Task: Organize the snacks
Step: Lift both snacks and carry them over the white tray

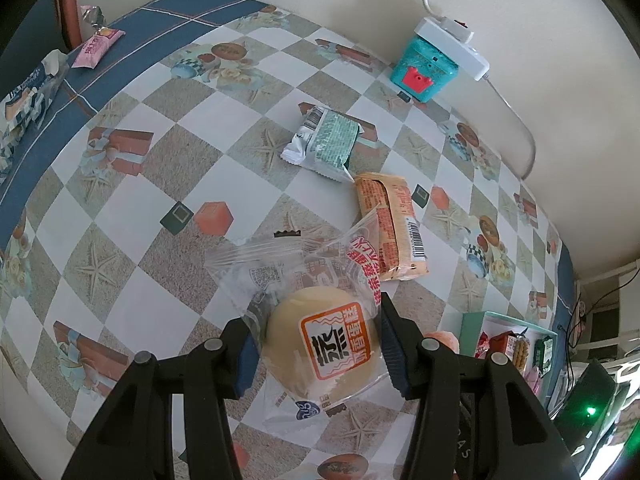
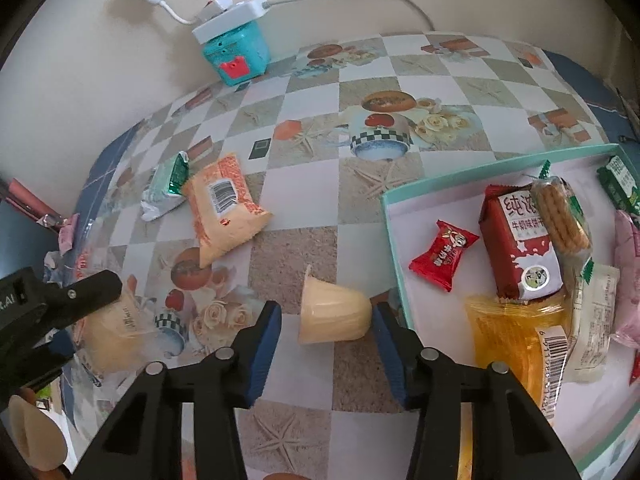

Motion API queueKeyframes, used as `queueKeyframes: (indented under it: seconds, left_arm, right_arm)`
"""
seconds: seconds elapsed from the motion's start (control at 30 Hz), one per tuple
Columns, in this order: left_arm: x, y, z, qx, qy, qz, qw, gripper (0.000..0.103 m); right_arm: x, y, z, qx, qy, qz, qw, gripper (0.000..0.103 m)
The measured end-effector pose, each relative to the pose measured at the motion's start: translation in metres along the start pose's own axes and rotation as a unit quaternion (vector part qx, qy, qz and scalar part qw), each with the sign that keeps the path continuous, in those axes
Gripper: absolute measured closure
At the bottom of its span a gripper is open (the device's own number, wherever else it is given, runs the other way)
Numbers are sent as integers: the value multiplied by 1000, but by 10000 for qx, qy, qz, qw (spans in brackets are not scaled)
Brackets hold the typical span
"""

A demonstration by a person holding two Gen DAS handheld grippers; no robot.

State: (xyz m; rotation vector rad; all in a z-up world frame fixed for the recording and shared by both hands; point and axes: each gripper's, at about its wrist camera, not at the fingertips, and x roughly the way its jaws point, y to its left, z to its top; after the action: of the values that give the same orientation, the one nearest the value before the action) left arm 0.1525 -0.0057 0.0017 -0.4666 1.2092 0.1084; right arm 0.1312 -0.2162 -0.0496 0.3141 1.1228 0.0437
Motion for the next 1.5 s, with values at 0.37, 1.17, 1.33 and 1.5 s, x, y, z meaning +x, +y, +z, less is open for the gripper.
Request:
queueKeyframes:
  seconds: [0.37,1.17,1.33,1.5]
  left_arm:
    - [1,-1,0,-3,11,10,10000,49]
    - [-10,-17,-3,311,-149,43,9994,49]
    - [-23,-40,-9,643,-294,-41,9975,49]
    - [-32,-83,-28,1244,-301,-318,9913,49]
  right_arm:
    - [13,-5,-4,137,109,36,9998,59]
    - [-38,-6,9,58,-602,121,9981,64]
    - [-72,-25,13,351,-901,-77,9953,64]
    - [-102,-71,7,944,-1018,-810,9870,64]
